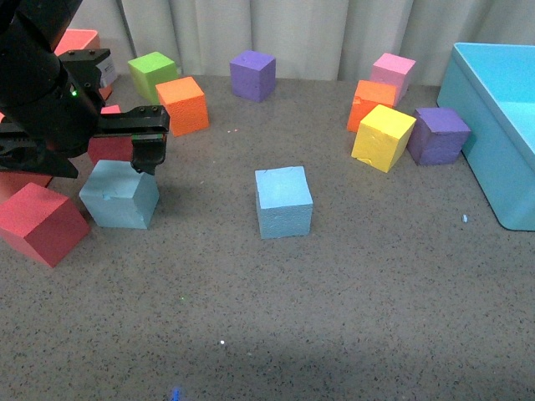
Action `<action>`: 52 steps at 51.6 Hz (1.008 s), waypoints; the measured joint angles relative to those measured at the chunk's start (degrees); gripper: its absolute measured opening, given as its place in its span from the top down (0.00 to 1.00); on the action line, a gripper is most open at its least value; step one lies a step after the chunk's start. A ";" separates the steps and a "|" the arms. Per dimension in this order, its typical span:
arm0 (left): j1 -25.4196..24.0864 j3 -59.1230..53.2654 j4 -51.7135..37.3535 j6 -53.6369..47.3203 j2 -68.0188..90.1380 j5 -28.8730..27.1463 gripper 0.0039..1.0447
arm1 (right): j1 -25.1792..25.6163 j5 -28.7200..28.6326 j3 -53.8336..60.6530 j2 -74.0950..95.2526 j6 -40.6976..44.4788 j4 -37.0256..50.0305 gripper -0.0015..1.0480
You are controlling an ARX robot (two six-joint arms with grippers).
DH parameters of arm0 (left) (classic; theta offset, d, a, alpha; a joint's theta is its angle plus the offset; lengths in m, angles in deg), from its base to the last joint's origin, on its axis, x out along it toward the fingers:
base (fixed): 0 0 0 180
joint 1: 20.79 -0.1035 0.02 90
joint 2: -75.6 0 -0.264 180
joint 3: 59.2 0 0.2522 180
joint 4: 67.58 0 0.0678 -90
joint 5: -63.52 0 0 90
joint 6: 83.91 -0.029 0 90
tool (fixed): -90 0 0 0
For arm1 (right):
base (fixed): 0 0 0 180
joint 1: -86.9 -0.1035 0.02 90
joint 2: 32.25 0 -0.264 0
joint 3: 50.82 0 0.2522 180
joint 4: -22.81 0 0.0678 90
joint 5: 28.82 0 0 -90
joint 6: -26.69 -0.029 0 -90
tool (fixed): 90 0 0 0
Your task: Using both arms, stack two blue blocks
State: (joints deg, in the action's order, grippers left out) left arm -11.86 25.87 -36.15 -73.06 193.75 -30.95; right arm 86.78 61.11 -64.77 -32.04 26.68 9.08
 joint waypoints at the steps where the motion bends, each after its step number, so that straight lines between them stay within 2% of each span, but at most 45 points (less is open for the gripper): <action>1: -0.09 0.24 0.00 -0.02 0.33 0.04 0.06 | 0.00 0.00 0.00 0.00 0.00 0.00 0.09; 18: -0.79 4.00 1.33 -0.11 7.04 -1.18 0.06 | 0.00 0.00 0.00 0.00 0.02 0.00 0.09; 23: -0.94 4.15 1.60 0.31 7.19 -0.83 0.23 | 0.00 0.00 0.00 0.00 0.00 0.00 0.09; 34: -0.68 4.33 2.58 1.77 7.06 0.15 0.46 | 0.00 0.00 0.00 0.00 0.02 0.00 0.09; 52: 4.17 6.10 6.01 7.37 0.81 1.90 0.54 | 0.00 0.02 0.00 0.00 0.00 0.00 0.09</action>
State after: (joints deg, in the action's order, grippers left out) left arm -7.69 31.96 -30.14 -65.69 194.56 -29.05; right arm 86.78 61.13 -64.77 -32.04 26.68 9.08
